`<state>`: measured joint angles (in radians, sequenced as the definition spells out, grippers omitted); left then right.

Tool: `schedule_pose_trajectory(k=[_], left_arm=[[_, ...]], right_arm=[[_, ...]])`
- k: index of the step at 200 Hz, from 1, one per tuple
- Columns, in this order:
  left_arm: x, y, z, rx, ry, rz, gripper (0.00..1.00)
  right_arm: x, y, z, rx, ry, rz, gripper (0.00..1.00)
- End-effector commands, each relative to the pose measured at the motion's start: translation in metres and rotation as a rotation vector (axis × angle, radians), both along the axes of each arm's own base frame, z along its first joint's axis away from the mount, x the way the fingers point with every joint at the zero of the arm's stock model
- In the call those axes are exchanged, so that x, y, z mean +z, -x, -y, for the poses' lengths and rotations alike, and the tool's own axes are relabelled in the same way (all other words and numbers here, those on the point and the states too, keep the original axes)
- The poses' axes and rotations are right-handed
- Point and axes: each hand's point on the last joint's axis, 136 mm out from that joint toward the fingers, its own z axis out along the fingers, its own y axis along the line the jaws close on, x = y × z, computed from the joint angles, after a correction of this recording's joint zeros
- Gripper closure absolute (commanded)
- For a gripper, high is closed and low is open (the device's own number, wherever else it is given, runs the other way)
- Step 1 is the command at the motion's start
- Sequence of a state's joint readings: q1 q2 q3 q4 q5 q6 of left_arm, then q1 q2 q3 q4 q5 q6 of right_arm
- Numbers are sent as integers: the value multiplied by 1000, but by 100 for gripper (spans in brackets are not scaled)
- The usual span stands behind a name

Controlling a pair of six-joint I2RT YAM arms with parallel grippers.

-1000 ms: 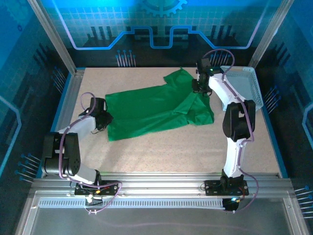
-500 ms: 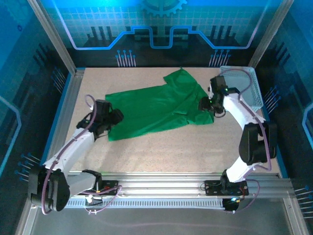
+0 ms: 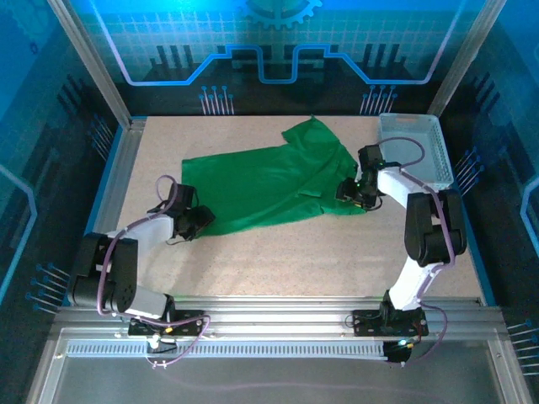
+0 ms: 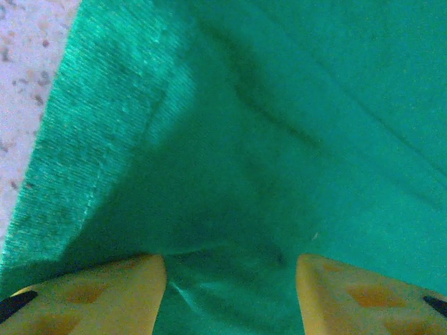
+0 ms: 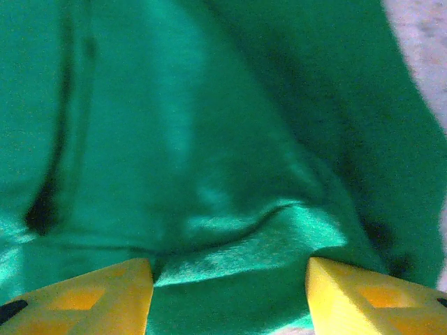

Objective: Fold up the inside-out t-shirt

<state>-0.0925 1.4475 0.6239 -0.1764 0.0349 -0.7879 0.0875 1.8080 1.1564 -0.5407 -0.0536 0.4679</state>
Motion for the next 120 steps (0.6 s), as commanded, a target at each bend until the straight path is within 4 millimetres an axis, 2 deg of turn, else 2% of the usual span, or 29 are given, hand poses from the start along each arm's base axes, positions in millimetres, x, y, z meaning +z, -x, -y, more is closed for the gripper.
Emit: schedule_pose_trajectory(k=[1,32,46,62,80,104,120], left_arm=[[-26,22,-12,60,20,-114,46],[-21,21,-19,79,18,-90,46],[-15,21,-23,79,-8,-82,45],[-5,18,-25,71,-25,-62,44],[10,13,-25,50,-35,-28,42],[37,3,-17,-2,-60,40,37],[50,-4,-5,-55,-74,67,36]], right_arm=[[-14,-1,24,-76,82,-51,40],[-18,7,46,-134,161,-72,40],[-11,9,55,-158,172,-57,39],[2,8,54,-149,170,-11,38],[23,8,45,-107,169,41,37],[47,11,19,-24,158,104,35],[50,14,1,20,125,117,34]])
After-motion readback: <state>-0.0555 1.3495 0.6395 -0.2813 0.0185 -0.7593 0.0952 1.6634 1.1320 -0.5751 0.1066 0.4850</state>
